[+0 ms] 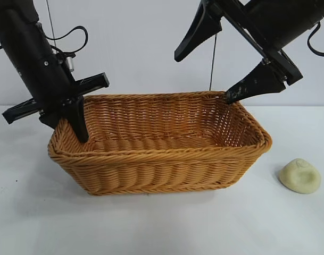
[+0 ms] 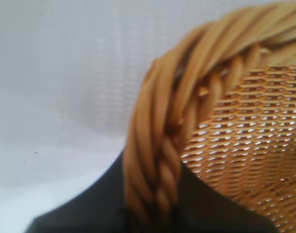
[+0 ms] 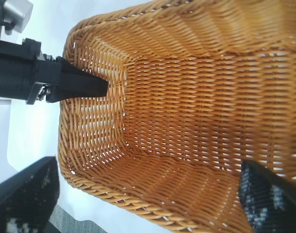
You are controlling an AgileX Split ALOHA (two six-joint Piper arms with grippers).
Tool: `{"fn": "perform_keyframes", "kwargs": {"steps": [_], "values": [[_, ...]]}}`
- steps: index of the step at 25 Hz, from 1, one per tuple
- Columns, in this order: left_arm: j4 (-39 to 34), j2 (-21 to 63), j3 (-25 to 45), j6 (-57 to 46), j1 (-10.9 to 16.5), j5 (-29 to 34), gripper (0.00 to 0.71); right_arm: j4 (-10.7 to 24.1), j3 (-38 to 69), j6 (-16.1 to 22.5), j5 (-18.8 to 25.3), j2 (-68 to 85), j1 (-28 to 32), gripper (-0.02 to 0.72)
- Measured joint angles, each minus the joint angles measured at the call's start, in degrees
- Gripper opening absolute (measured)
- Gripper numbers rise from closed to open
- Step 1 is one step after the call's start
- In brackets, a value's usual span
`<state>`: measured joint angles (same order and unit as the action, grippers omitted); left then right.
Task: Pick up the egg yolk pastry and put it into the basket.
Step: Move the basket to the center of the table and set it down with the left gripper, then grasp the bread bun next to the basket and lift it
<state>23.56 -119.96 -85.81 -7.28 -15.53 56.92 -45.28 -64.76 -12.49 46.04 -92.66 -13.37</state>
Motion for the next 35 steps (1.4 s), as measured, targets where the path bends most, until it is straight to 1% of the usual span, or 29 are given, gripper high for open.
{"fn": "perform_keyframes", "kwargs": {"steps": [12,13,14,15,18,19,20,23,28,31,33,35], "values": [[-0.1,-4.8,-0.1,2.1,0.0,-2.8,0.118,0.0,0.0,0.0,0.0,0.0,0.0,0.694],[-0.1,-4.8,-0.1,2.1,0.0,-3.0,0.137,0.0,0.0,0.0,0.0,0.0,0.0,0.694],[0.0,-4.8,-0.2,2.1,0.0,-3.0,0.183,0.0,0.0,0.0,0.0,0.0,0.0,0.694],[0.1,-4.8,-0.2,2.1,0.0,-3.0,0.252,0.0,0.0,0.0,0.0,0.0,0.0,0.694],[0.3,-4.7,-0.6,2.1,0.0,-3.0,0.49,0.0,0.0,0.0,0.0,0.0,0.0,0.694],[0.3,-4.5,-0.9,2.1,0.0,-2.9,0.555,0.0,0.0,0.0,0.0,0.0,0.0,0.694],[0.3,-4.2,-1.5,2.1,0.0,-2.6,0.596,0.0,0.0,0.0,0.0,0.0,0.0,0.694],[0.1,-2.8,-3.9,2.2,0.0,-0.6,0.644,0.0,0.0,0.0,0.0,0.0,0.0,0.694],[-1.1,1.5,-8.7,3.9,0.0,4.5,0.659,0.0,0.0,0.0,0.0,0.0,0.0,0.694],[-4.3,3.8,-10.6,4.4,0.0,5.8,0.66,0.0,0.0,0.0,0.0,0.0,0.0,0.694],[-7.8,4.8,-11.5,4.4,0.3,6.9,0.66,0.0,0.0,0.0,0.0,0.0,0.0,0.694],[-11.0,5.2,-11.8,4.4,1.3,8.3,0.66,0.0,0.0,0.0,0.0,0.0,0.0,0.694]]}}
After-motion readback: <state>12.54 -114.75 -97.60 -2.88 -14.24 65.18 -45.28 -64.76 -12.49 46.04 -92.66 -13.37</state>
